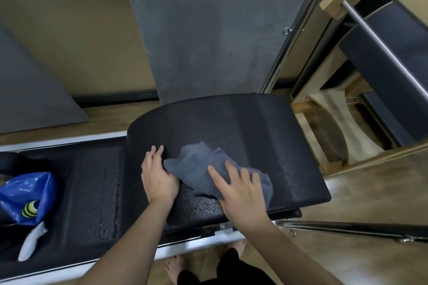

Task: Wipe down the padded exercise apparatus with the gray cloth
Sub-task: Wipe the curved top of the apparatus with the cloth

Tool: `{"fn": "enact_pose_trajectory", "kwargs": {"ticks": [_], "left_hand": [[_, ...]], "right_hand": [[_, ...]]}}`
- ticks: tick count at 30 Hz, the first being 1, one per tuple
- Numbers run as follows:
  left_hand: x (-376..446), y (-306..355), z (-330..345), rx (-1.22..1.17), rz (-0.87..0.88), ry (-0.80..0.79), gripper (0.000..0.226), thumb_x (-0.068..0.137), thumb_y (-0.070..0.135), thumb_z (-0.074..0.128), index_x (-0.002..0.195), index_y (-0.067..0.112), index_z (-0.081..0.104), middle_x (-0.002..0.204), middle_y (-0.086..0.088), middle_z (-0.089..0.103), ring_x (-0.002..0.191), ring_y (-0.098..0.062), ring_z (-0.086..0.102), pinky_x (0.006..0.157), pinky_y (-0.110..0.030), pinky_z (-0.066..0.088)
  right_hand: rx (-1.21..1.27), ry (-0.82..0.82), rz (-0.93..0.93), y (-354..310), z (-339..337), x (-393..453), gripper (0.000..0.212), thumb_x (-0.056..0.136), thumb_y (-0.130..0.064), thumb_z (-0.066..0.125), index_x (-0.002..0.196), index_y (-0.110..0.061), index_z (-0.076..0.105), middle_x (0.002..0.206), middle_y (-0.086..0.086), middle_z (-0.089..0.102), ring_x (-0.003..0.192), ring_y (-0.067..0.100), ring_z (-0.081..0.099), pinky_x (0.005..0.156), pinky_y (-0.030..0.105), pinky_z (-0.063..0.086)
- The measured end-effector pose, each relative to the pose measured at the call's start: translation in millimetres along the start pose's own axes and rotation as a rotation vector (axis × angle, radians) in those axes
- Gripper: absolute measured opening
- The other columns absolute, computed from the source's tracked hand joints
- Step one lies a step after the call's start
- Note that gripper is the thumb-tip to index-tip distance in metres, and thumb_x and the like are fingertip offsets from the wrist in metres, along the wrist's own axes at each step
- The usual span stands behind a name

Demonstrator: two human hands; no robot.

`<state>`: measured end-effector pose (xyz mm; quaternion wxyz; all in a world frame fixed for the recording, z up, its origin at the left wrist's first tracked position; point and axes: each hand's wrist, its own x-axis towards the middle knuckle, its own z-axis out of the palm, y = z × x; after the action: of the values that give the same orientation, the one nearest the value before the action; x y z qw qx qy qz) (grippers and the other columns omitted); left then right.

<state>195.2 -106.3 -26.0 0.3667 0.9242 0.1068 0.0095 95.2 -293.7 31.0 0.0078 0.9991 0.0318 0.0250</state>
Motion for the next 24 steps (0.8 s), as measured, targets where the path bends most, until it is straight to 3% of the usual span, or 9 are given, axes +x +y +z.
{"fn": "enact_pose_trajectory", "kwargs": {"ticks": [2, 6, 10, 13, 18, 24], "left_hand": [[0, 3, 1, -0.015, -0.017, 0.015, 0.048, 0.097, 0.013, 0.046, 0.145, 0.02, 0.049, 0.158, 0.001, 0.038, 0.149, -0.02, 0.026, 0.119, -0.043, 0.026], [2, 3, 2, -0.014, -0.015, 0.044, 0.047, 0.095, 0.012, 0.047, 0.141, 0.016, 0.054, 0.154, -0.003, 0.044, 0.145, -0.023, 0.032, 0.118, -0.041, 0.027], [2, 3, 3, -0.002, -0.019, 0.049, 0.046, 0.095, 0.012, 0.047, 0.141, 0.016, 0.054, 0.154, -0.003, 0.044, 0.144, -0.024, 0.033, 0.118, -0.041, 0.027], [3, 3, 3, 0.002, -0.021, 0.049, 0.046, 0.095, 0.013, 0.046, 0.141, 0.016, 0.054, 0.154, -0.002, 0.044, 0.144, -0.024, 0.033, 0.117, -0.042, 0.028], [2, 4, 3, 0.008, -0.016, 0.048, 0.046, 0.096, 0.013, 0.046, 0.141, 0.016, 0.054, 0.154, -0.003, 0.044, 0.144, -0.025, 0.033, 0.117, -0.043, 0.029], [1, 2, 0, 0.02, -0.008, 0.023, 0.047, 0.093, 0.011, 0.05, 0.139, 0.014, 0.053, 0.153, -0.004, 0.044, 0.142, -0.028, 0.035, 0.115, -0.047, 0.032]], "right_hand": [[0.024, 0.02, 0.048, 24, -2, -14, 0.079, 0.065, -0.041, 0.083, 0.138, -0.032, 0.054, 0.127, 0.013, 0.06, 0.086, 0.035, 0.056, 0.074, 0.048, 0.046], [0.048, 0.031, 0.321, 73, -2, 8, 0.07, 0.074, -0.037, 0.078, 0.138, -0.028, 0.053, 0.112, 0.015, 0.057, 0.088, 0.038, 0.052, 0.074, 0.049, 0.043], [0.083, -0.009, 0.593, 100, -5, 72, 0.057, 0.093, -0.043, 0.054, 0.147, -0.03, 0.039, 0.129, 0.016, 0.048, 0.109, 0.04, 0.047, 0.092, 0.054, 0.039], [0.113, -0.01, 0.65, 93, -8, 122, 0.054, 0.093, -0.045, 0.052, 0.143, -0.03, 0.038, 0.135, 0.016, 0.044, 0.117, 0.04, 0.045, 0.096, 0.054, 0.035], [0.023, 0.011, 0.438, 36, -9, 142, 0.062, 0.09, -0.043, 0.061, 0.147, -0.033, 0.038, 0.131, 0.013, 0.05, 0.11, 0.035, 0.049, 0.09, 0.05, 0.038], [0.008, -0.002, 0.045, -18, -5, 57, 0.074, 0.071, -0.035, 0.077, 0.14, -0.032, 0.051, 0.129, 0.011, 0.058, 0.094, 0.034, 0.054, 0.078, 0.046, 0.041]]}}
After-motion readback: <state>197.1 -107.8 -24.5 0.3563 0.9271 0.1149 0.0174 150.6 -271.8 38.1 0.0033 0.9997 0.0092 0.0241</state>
